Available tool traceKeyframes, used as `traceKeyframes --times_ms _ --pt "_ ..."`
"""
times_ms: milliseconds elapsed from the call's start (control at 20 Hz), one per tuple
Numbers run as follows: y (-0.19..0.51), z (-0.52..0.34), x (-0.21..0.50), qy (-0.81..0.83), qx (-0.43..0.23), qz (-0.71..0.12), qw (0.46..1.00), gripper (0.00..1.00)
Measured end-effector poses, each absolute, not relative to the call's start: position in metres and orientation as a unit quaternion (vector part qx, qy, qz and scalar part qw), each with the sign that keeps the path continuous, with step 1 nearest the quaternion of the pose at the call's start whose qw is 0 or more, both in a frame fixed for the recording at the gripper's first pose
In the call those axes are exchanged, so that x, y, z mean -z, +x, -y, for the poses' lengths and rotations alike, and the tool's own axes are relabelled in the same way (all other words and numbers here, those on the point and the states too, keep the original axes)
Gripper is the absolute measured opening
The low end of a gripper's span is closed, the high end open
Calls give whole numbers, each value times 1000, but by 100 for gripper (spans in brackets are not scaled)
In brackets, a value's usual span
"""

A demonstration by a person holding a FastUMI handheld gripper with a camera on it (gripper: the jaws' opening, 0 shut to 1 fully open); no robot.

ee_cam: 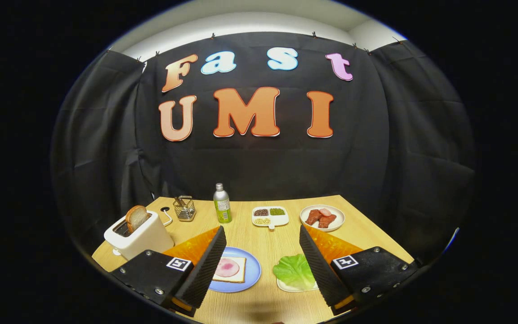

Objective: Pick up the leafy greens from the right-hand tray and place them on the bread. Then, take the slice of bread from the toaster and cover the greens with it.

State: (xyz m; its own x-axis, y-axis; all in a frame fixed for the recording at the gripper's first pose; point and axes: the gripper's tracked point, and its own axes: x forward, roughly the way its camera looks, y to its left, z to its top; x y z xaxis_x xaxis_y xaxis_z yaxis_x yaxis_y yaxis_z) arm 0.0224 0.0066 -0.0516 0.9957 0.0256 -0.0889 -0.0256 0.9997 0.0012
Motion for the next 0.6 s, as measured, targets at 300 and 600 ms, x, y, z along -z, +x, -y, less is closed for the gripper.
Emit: traceKeyframes --times_ms 300,600 --pt "45 -12 89 -13 -15 -81 997 98" --pt "66 10 135 -43 -4 -132 990 99"
